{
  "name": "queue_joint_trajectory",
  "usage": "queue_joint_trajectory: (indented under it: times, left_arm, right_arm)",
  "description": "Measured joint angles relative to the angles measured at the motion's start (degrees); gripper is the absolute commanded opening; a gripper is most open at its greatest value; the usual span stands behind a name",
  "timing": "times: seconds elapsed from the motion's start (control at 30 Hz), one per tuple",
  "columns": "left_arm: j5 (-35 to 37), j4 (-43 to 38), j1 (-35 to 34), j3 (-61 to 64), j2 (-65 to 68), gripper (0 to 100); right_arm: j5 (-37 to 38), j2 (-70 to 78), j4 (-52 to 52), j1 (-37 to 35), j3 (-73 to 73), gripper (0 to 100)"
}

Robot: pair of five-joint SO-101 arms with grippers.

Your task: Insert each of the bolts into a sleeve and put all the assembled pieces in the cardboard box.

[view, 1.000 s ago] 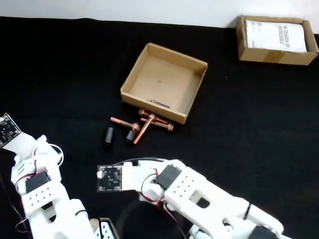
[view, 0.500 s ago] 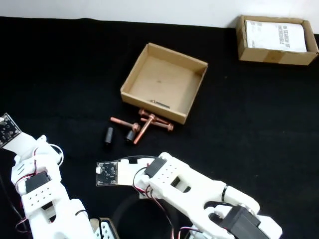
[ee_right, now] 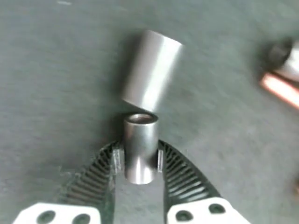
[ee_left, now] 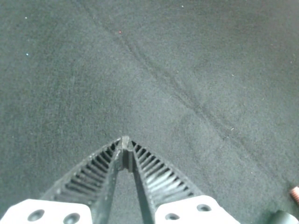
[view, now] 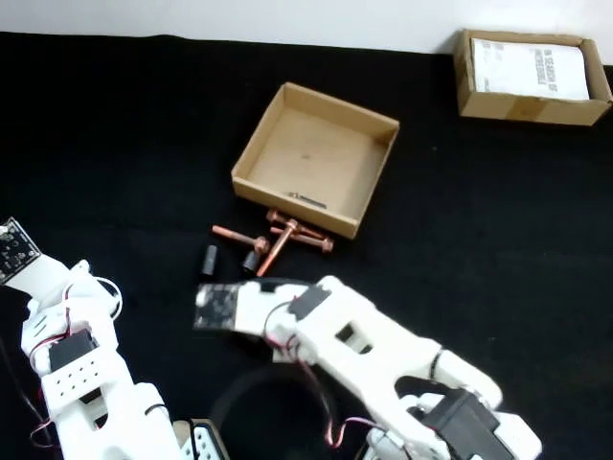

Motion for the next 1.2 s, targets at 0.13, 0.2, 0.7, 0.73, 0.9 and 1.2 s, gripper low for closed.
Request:
queue_joint_trajectory:
  times: [0.13,0.2,0.7,0.73,0.9,1.2]
  left_arm:
    - [0.00,0.00,0.09,0.00,0.00,1]
    - [0.00,0.00,0.97,0.00,0.00,1]
    - [0.00,13.10,10.81,0.79,0.00,1]
    - [0.00,15.30,11.16,-0.35,0.00,1]
    - [0.00,23.91,13.71,-9.41,0.00,1]
    - [-1.14,43.96,28.75,-32.35,1.14,1]
  right_arm:
    - [0.00,-6.51,4.04,4.04,-5.71,0.8]
    - [0.00,-10.37,6.33,5.54,-8.35,0.8]
    - [-13.80,-42.11,14.42,20.04,-11.25,0.8]
    - [-14.59,-44.31,14.42,21.89,-10.46,0.8]
    - [-18.64,-54.24,14.51,32.97,-5.10,0.8]
    - [-23.74,-72.53,14.51,50.55,5.80,0.8]
